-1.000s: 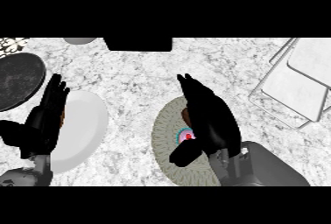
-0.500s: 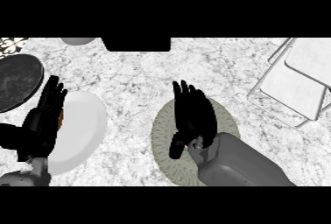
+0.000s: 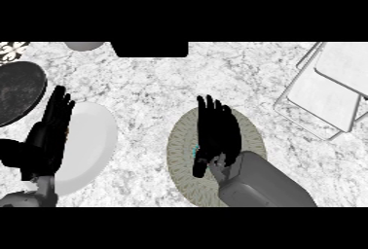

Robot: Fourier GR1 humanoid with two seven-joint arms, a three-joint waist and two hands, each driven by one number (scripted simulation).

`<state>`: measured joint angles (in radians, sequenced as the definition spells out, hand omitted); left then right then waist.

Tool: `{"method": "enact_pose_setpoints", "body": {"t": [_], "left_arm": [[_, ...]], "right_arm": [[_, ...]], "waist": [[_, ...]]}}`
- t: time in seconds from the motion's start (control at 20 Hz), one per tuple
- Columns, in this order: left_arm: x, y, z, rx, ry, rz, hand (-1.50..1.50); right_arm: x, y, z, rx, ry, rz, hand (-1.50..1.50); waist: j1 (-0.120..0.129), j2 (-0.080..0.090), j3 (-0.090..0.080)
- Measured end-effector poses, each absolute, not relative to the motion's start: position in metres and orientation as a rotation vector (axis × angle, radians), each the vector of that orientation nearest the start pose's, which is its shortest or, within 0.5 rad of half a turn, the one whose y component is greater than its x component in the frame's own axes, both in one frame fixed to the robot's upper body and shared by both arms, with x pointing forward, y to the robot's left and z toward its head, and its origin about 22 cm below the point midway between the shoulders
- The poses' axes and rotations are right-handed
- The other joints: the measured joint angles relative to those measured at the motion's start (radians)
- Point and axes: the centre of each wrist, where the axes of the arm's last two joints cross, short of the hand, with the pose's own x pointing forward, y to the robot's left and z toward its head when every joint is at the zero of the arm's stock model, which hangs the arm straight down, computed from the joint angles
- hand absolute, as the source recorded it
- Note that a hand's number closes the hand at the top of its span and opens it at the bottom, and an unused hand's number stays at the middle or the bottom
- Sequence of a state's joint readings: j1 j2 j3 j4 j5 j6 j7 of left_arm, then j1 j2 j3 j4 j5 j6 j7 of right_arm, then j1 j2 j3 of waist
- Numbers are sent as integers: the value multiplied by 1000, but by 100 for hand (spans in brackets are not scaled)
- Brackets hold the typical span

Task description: Pick the cupcake from the placemat and place it in the tiered shelf

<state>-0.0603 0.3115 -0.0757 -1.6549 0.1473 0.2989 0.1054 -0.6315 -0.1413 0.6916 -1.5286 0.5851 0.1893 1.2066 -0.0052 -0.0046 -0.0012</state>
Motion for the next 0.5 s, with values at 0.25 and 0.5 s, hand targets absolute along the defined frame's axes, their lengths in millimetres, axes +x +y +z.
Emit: {"method": "enact_pose_setpoints", "body": {"t": [0.25,0.5], "left_arm": [[256,272,54,252,-1604,43,0],[253,272,52,254,-1605,43,0]], "right_arm": [[274,-46,101,-808,-941,1080,-150],[267,-47,87,-814,-921,1073,-150]], "waist": [[2,1,0],[3,1,1]]}}
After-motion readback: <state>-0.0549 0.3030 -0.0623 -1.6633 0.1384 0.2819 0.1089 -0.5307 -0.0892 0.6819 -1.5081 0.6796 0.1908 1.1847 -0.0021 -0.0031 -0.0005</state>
